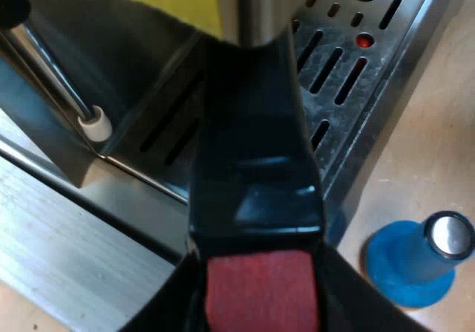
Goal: Put the handle in the coffee machine
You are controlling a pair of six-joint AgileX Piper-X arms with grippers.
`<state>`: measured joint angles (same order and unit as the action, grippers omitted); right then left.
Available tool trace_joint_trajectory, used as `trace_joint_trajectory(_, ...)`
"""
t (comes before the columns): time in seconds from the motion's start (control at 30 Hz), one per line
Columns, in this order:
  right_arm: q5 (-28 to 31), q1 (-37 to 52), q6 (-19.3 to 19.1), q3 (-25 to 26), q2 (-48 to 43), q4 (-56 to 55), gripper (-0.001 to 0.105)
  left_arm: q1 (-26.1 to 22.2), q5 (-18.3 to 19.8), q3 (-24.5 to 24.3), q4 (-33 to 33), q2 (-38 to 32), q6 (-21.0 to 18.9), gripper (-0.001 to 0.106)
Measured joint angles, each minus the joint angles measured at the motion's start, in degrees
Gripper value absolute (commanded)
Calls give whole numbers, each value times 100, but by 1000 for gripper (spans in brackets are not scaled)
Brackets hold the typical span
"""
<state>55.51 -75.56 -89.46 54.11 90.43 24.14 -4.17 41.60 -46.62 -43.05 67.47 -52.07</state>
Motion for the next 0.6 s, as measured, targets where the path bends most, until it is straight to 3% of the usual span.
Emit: trace_joint_trajectory(0.6,37,0,0,0,0,0,87,-15,225,0,-147,0,29,0)
